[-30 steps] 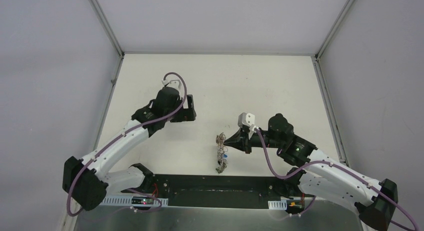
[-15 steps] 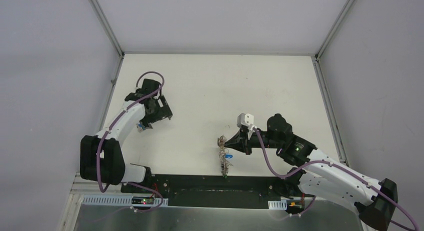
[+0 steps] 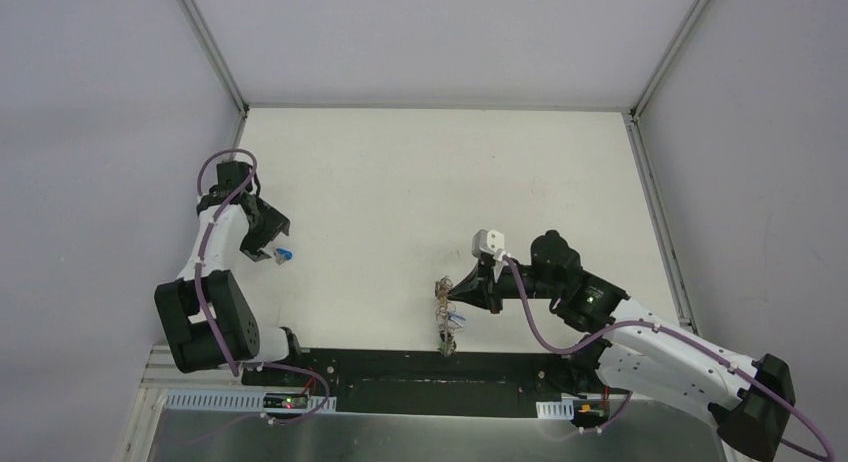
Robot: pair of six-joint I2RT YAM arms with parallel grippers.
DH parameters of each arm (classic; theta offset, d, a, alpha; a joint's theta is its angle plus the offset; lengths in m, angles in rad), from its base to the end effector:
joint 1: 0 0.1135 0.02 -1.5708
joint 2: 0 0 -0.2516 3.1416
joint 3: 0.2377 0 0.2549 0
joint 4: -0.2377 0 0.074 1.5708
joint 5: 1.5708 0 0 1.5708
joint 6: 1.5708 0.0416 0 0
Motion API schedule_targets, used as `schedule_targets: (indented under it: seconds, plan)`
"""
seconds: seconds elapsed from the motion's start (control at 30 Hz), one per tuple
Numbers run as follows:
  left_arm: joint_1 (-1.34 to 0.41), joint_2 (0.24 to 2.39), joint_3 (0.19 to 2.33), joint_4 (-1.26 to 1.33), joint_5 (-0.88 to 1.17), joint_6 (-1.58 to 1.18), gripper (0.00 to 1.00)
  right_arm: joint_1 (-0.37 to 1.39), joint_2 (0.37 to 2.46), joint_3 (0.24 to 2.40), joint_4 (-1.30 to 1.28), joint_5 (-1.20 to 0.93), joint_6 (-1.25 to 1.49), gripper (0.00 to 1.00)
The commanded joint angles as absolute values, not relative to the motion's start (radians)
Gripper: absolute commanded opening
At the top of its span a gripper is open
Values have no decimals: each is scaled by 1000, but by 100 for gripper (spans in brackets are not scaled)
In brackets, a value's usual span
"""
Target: Put the keys on the keyring
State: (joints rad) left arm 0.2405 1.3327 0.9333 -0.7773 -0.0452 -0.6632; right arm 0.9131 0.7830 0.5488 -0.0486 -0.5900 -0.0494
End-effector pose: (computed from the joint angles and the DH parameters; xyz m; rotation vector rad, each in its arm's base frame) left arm 0.2488 0.0629 0.2103 -1.2103 2.4654 -0.0543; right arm 0.1044 0.1731 0.2616 -1.2730 1.4945 1.1297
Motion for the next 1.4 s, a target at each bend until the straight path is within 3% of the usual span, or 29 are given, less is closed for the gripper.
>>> schedule_targets:
  seconds: [0.0,0.43,0.87,1.13,1.37]
  plan:
    - [287,1397,935,-731,-8,-722,61,909,760,537,49,-617,-33,0]
    - [338,1686,1011,-686,48,-690,51,909,745,506,90,-618,-9,0]
    - [316,1715,925,-679,203,-673,34,908,738,501,101,-586,-5,0]
    - [94,1714,903,-664,229,-730,34,908,699,522,45,-573,-14,0]
    - [-291,1689,906,-648,221,-873,33,909,614,516,5,-560,21,0]
